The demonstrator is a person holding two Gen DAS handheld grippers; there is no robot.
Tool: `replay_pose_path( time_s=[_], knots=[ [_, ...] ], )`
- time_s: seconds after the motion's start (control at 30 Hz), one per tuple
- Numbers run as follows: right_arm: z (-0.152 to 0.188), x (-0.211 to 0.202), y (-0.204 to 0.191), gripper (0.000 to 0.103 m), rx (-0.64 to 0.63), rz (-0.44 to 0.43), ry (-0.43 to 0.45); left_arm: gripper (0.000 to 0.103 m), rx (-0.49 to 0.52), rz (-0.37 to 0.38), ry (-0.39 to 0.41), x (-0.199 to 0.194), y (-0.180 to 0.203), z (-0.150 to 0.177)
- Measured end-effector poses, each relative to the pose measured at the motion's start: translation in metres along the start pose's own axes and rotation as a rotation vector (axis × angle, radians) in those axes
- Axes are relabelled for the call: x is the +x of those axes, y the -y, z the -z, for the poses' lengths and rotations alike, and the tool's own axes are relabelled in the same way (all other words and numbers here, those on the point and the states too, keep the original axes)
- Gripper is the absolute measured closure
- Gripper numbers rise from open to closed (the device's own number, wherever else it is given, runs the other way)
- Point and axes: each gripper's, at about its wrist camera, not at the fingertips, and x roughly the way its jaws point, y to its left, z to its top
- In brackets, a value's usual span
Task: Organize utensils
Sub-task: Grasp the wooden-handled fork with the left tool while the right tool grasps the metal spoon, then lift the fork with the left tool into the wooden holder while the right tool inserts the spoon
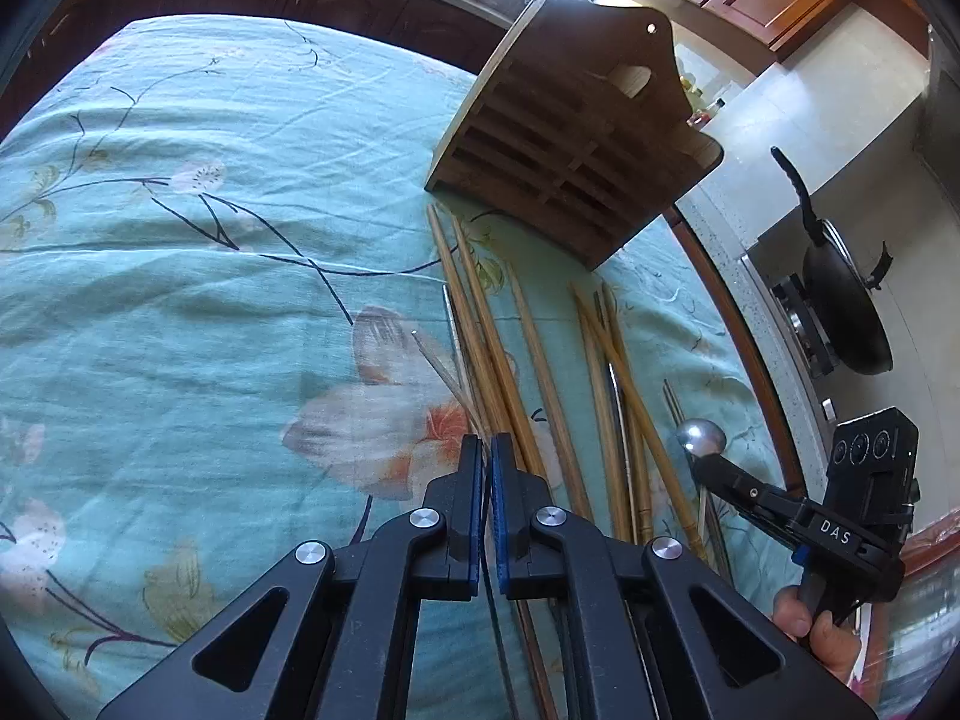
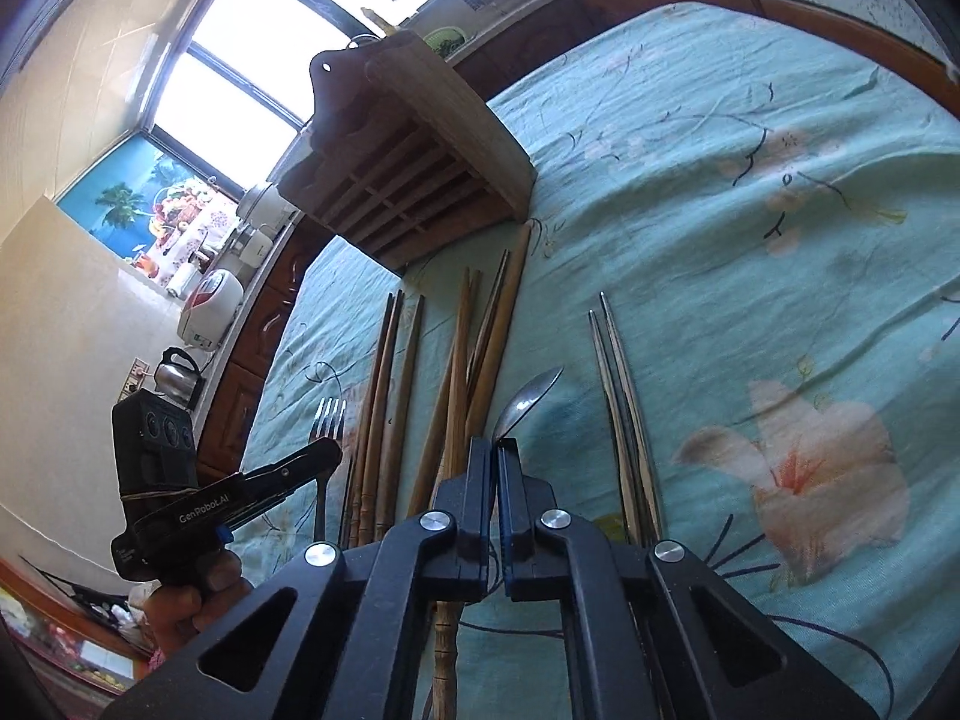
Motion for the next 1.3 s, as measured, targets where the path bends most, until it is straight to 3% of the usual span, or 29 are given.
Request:
replay_pose_path(
  time_s=[0.23,0.47,0.83,1.03,1.3],
  knots=[
    [-0.002,-0.042,-0.033,0.101,-0.142,0.074,0.14,0.102,0.014,0.039,0.123,-0.053,0.008,0.011],
    [-0.012,-0.069,-0.052,0.101,-0.193,0.09,0.232,0.102,0.037,0.057,0.24,-0.101,0.018,0.018],
    [-0.027,-0.071,-0.073,0.101,-0.266,0.104,0.298,0.102,0.076,0.01,0.318,-0.123,0.032,0.021],
    [-0.049,-0.071,-0.079,0.101,-0.288,0.113,0.34,0.102,0.09,0.021,0.346,-0.124,0.04,-0.004],
    [-0.108,-0.076,-0.113,0.101,-0.379,0.139,0.478,0.102,0.158,0.009,0.463,-0.128,0.067,-0.073]
  ],
)
